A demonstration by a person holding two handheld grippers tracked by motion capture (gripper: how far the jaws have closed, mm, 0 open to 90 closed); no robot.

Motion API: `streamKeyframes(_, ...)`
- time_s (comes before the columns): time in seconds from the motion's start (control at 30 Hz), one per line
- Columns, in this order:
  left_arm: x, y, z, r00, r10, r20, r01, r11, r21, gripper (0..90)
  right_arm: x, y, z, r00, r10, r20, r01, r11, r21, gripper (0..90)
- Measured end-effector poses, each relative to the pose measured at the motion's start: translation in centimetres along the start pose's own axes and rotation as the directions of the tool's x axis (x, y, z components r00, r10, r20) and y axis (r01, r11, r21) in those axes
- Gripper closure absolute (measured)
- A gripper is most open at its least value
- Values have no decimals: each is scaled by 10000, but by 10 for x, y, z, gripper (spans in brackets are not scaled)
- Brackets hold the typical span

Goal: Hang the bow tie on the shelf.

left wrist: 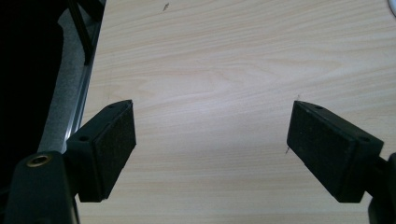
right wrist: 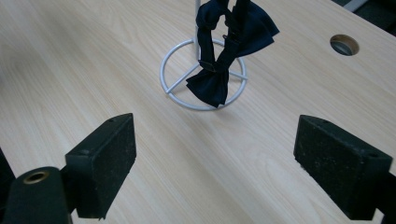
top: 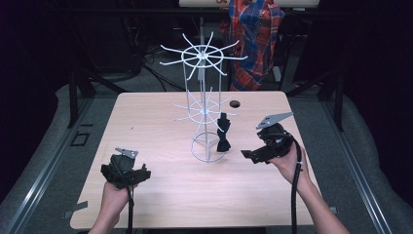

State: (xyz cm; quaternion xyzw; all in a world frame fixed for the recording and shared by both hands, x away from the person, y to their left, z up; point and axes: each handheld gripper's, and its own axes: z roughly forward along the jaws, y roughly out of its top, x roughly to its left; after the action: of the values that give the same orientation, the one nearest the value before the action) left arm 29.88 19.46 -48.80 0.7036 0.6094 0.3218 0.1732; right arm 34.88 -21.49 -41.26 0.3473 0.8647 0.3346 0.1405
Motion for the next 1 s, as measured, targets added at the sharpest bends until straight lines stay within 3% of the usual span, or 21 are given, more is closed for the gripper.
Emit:
streamKeyframes(0.27,0,0,1,10000,16,-10,-16,10000,28,157,-9,-31,-16,9989,400,237,-408,9987,308,31)
streamKeyframes(0.33,0,0,1,10000,-8,-32,8,10000,40,157,-10,-40,-18,9980,549,302,-557,9981,255,29)
streamKeyframes(0.5,-1,0,1,10000,-15,-60,15,10000,18,157,-7,-70,-22,9961,674,564,-722,9935,878,22)
streamKeyframes(0.67,-1,0,1,10000,15,-93,-14,10000,46,157,-6,-89,-25,9940,963,513,-1009,9901,979,16)
streamKeyframes(0.83,-1,0,2,9999,25,-125,-25,10000,45,158,-4,-109,-23,9921,1109,590,-1180,9839,1343,9)
streamKeyframes(0.93,0,0,3,9998,-20,-207,22,10000,92,159,-6,-116,-12,9925,1064,602,-1168,9704,2115,21)
streamKeyframes(1.0,0,0,4,9996,6,-270,-3,9999,113,159,-6,-117,-8,9933,981,611,-1098,9663,2329,21)
